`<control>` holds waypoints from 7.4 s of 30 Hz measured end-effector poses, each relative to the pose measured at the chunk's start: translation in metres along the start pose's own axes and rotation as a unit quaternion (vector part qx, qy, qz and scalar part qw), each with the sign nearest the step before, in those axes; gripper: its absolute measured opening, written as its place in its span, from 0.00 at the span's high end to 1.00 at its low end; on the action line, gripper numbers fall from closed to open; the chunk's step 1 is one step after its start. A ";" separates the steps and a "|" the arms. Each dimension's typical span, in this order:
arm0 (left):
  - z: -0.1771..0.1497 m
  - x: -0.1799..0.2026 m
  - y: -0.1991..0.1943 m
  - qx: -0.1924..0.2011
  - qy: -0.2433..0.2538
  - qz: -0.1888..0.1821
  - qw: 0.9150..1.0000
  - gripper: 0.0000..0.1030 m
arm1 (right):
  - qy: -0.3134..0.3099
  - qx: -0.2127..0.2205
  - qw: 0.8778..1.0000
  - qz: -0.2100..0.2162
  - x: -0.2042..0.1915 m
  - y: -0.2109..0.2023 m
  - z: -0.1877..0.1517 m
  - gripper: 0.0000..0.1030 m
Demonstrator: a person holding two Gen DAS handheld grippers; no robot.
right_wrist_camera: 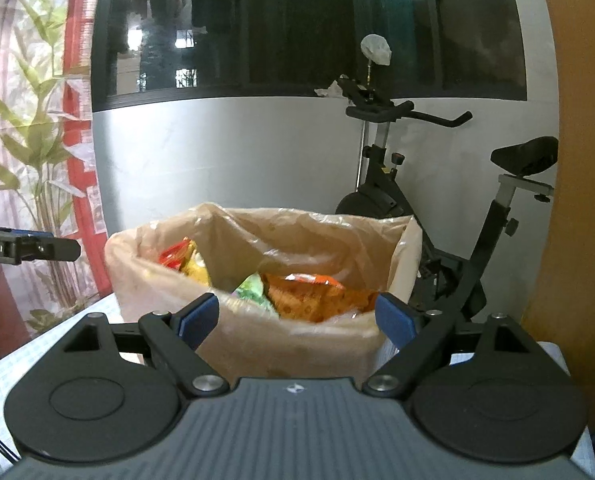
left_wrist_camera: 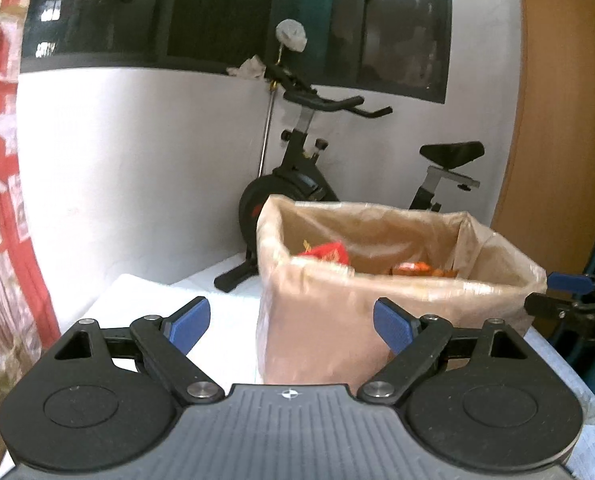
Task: Organize snacks
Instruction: 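Withdraw both tools from the box to the snack pile, then grasp the red packet with right tool while left tool hovers over the pile, then lower the left tool onto the orange-and-white biscuit bar while right tool holds red packet, then close the left tool on the orange-and-white biscuit bar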
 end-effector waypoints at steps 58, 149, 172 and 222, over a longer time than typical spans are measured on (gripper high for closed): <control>-0.146 -0.006 0.037 -0.116 -0.050 0.000 0.992 0.22 | -0.014 -0.157 0.987 -0.017 -0.001 0.063 -0.171 0.22; -0.210 0.046 0.016 -0.204 -0.050 -0.057 0.976 0.29 | 0.000 -0.113 0.994 -0.010 0.005 0.041 -0.192 0.59; -0.212 0.028 0.010 -0.241 -0.113 -0.062 0.962 0.31 | -0.008 -0.120 0.993 -0.006 0.003 0.043 -0.193 0.59; -0.220 0.073 0.056 -0.240 0.111 -0.155 0.952 0.32 | 0.059 -0.100 0.993 -0.003 -0.014 0.000 -0.167 0.59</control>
Point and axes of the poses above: each gripper's, at about its wrist camera, not at the fingertips, and y roughly the way its jaws point, x to its right, z to its top, the point moved 7 cm from there along y, roughly the way its jaws point, and after that the axes turned 2 degrees about -x, right-handed, at the moved point
